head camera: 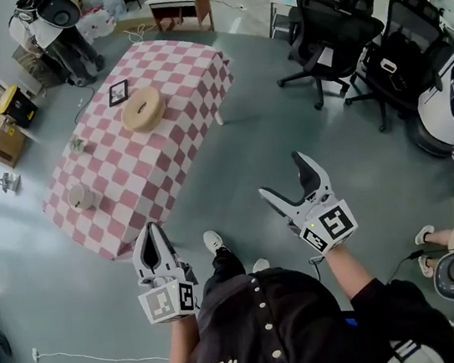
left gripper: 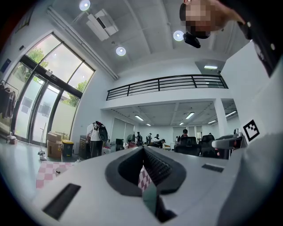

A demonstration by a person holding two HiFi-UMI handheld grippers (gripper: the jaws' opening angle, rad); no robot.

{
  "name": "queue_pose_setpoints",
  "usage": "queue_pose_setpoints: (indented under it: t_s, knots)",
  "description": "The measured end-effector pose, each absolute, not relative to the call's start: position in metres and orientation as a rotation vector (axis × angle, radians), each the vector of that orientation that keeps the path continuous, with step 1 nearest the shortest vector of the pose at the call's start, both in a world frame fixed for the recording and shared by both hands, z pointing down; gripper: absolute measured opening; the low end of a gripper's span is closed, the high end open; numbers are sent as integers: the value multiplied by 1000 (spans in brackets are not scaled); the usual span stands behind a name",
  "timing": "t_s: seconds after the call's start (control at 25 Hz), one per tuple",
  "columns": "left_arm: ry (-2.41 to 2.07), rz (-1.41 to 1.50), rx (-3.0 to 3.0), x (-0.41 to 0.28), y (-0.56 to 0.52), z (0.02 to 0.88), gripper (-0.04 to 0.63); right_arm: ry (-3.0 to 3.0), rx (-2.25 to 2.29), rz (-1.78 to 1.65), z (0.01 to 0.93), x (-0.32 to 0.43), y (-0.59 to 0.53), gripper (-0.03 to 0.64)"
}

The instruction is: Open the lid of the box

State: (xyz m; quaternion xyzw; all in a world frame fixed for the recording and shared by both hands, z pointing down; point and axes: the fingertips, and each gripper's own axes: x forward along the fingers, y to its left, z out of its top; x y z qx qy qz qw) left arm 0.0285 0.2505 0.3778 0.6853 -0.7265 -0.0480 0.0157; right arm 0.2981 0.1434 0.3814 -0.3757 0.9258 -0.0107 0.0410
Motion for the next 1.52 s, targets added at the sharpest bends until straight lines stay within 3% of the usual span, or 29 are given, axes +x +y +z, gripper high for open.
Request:
queue_pose_setpoints:
  t_s: [1.52]
  knots:
    - [-2220,-221,2160,-115,64,374,11,2822,-1233,9,363,165,-32,430]
